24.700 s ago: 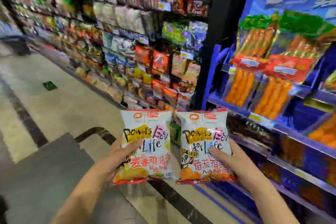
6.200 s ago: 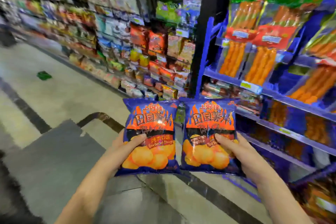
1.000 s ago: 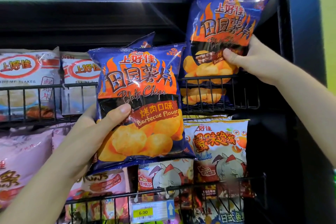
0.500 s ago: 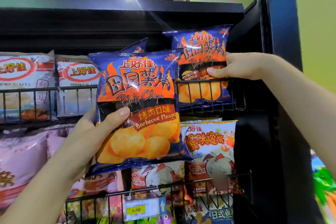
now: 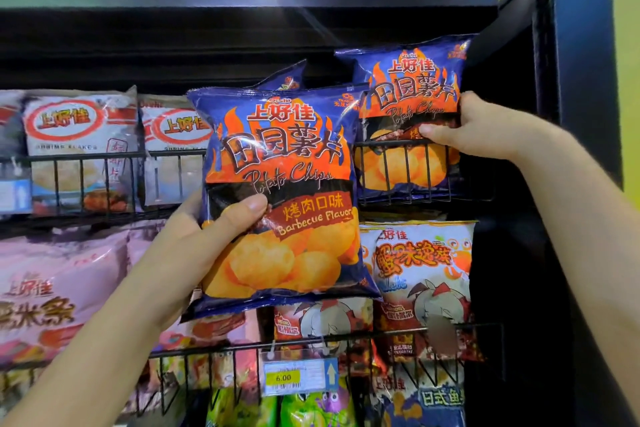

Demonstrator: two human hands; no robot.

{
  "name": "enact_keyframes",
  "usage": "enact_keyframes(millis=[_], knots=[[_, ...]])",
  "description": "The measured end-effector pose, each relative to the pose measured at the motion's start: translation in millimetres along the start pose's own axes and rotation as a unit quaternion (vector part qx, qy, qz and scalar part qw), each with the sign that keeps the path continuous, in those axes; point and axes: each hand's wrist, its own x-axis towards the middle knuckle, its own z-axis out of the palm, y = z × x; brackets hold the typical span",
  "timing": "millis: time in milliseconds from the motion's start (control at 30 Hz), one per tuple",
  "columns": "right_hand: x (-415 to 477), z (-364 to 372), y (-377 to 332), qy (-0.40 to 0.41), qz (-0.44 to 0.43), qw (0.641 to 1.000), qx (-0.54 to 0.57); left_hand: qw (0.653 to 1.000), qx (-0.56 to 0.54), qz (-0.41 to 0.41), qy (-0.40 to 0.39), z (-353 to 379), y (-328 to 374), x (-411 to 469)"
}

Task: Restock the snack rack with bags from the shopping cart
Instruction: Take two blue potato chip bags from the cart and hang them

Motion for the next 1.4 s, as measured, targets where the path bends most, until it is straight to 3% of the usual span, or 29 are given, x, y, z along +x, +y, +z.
enact_keyframes(millis=[167,267,367,467,533,600,700,933,1200,1400], knots=[[-24,25,-4,0.222,-0.064,0.970,0.075,0.999,0.003,0.028,0.020,6,13,11],[-38,35,-19,0.295,-0.139,0.945,0.021,0.999,0.005,0.049,0.021,8,25,24],[-46,41,-45,0.242,-0.198,0.947,0.073,0.998,0.015,0.065,0.009,8,38,39],[-50,43,-75,0.104,-0.208,0.941,0.244,0.995,0.020,0.097,0.009,6,50,59],[-51,39,-94,0.030,-0.206,0.931,0.299,0.992,0.005,0.127,0.006,3,58,73],[-47,34,-109,0.007,-0.215,0.921,0.325,0.988,0.015,0.153,0.017,0,66,88],[-33,29,-131,0.036,-0.223,0.903,0.366,0.978,0.074,0.191,0.041,-11,79,109],[-2,44,-151,0.052,-0.254,0.910,0.323,0.961,0.164,0.219,0.052,-39,82,128],[3,79,-135,0.026,-0.198,0.956,0.216,0.952,0.285,0.108,0.029,-54,54,138],[-4,75,-131,0.021,-0.149,0.980,0.129,0.936,0.344,0.065,-0.032,-42,56,147]])
